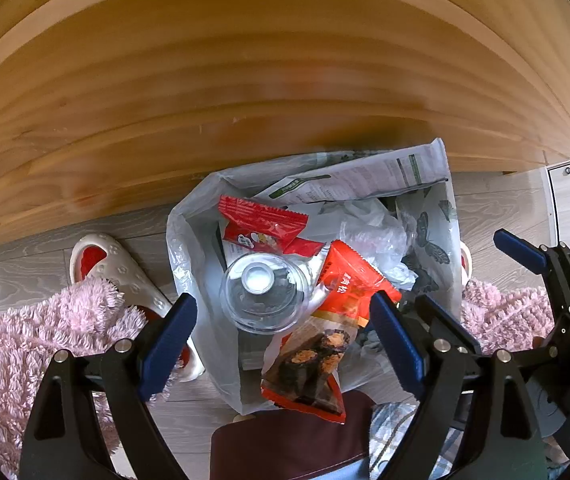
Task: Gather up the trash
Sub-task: 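Open the left tool while the right tool opens, dropping both wrappers into the bag, then raise both open tools from the trash bag back toward the bed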
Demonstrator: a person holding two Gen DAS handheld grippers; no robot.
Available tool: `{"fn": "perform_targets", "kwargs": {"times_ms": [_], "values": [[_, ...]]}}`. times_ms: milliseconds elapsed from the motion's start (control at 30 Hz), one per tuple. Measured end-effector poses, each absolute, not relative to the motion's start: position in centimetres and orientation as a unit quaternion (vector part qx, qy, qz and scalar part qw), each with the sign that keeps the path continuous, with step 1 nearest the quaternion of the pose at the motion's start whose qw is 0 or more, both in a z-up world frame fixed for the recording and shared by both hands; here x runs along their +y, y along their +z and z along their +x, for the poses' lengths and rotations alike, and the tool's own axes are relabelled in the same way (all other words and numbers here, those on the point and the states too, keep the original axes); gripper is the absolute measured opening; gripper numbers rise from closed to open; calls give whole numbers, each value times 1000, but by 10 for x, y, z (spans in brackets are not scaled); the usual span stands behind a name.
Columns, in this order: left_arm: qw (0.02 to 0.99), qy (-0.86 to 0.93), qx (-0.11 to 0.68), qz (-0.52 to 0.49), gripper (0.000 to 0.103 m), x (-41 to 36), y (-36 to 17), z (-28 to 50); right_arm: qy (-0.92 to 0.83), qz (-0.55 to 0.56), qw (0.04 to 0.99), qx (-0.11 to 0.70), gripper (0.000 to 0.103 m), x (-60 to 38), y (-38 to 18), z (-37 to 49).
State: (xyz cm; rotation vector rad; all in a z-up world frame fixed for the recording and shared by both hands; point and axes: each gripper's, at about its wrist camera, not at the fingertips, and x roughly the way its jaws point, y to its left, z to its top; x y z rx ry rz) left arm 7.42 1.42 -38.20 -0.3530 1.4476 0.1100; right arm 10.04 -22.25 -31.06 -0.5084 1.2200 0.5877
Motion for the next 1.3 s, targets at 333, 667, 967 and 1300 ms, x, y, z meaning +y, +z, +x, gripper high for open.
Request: {"fn": "perform_targets", "kwargs": {"times_ms": [333, 667, 967, 1300], "values": [[737, 46, 656, -155, 85, 11, -383, 75, 269, -233, 754, 552, 94, -223, -308, 100], [751, 20, 642, -155, 85, 3, -372, 74, 267, -229, 768, 535, 94, -229, -295, 99], [781, 7, 606, -151, 94, 0, -351, 72, 262, -217, 785, 518, 94, -239, -278, 99], [810, -1, 564, -163, 96, 2, -325, 66, 259, -204, 804, 495, 94, -246, -258, 94]]}}
